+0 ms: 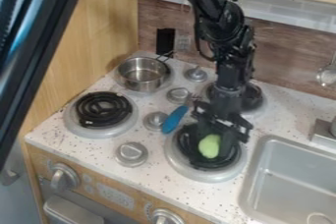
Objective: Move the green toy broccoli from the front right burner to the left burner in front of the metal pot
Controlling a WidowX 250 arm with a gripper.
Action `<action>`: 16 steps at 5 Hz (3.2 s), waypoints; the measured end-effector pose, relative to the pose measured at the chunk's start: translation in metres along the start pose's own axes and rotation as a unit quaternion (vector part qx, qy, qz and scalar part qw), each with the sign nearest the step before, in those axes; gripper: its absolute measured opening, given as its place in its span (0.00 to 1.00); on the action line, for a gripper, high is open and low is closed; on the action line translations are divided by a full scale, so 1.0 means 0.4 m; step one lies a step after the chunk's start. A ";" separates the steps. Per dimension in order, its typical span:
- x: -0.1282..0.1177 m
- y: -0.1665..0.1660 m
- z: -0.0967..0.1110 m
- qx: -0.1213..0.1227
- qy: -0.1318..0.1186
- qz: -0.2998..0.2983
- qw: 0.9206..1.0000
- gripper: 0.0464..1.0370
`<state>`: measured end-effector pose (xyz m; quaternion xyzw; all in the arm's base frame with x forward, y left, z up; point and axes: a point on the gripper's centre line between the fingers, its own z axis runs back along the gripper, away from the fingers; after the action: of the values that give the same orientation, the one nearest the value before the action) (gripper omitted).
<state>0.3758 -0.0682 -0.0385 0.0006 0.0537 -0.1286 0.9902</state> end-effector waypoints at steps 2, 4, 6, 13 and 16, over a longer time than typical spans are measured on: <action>-0.040 0.097 0.080 -0.032 -0.033 0.054 0.998 0.46; -0.095 0.340 0.129 -0.034 -0.069 0.172 0.982 0.46; -0.070 0.462 0.076 0.011 -0.068 0.209 0.975 0.46; -0.121 0.559 0.018 0.041 -0.033 0.261 0.964 0.84; -0.151 0.479 0.146 0.012 -0.061 0.189 0.980 0.96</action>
<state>0.3727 0.1316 0.0237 0.0151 -0.0095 0.0608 0.9980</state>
